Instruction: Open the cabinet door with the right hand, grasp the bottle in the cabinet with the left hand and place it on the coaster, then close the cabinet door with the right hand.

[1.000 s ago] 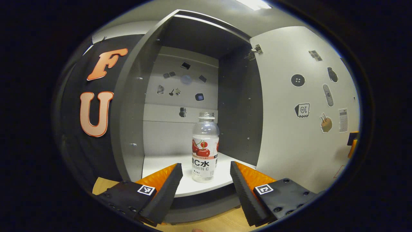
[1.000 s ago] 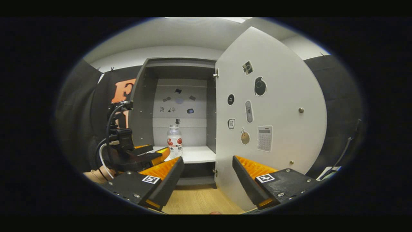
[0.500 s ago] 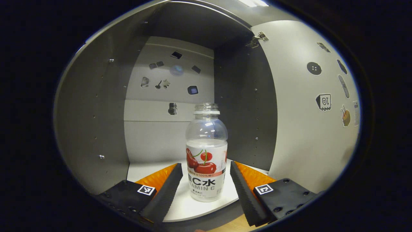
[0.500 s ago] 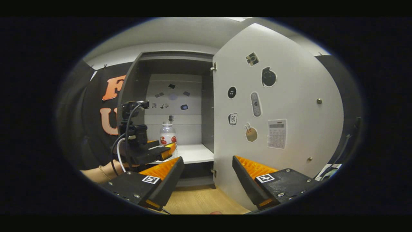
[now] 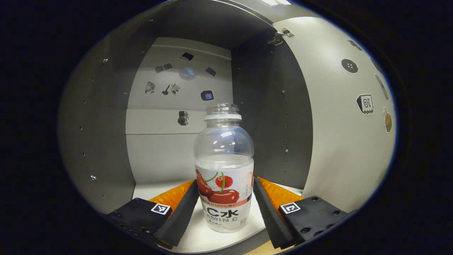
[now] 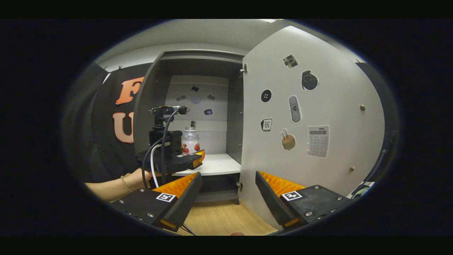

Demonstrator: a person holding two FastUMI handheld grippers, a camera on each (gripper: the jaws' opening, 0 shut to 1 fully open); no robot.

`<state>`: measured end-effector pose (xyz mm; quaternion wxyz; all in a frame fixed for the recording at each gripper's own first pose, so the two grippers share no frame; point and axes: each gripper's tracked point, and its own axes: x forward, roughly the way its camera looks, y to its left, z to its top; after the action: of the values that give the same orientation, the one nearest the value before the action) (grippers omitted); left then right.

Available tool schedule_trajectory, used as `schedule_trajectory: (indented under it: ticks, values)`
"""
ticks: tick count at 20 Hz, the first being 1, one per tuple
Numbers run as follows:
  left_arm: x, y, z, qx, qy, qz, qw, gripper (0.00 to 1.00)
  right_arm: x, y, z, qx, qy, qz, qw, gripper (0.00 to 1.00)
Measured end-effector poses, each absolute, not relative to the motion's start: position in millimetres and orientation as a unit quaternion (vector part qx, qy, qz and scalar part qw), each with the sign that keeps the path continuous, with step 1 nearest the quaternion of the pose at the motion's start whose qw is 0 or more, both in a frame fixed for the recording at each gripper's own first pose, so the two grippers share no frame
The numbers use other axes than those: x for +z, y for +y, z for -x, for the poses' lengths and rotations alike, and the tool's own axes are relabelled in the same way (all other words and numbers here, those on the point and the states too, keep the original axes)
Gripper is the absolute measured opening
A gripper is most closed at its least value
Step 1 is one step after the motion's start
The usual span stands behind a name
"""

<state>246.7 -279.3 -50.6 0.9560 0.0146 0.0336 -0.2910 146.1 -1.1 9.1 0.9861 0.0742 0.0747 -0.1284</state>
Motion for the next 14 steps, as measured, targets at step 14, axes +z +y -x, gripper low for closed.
schedule_trajectory:
  ticks: [14]
  values:
    - [-48.3,-268.0,-231.2,-0.261,0.008,-0.033,0.965,0.8,7.8,-5.1,-132.2,-0.113,0.074,-0.062,0.989,0.93]
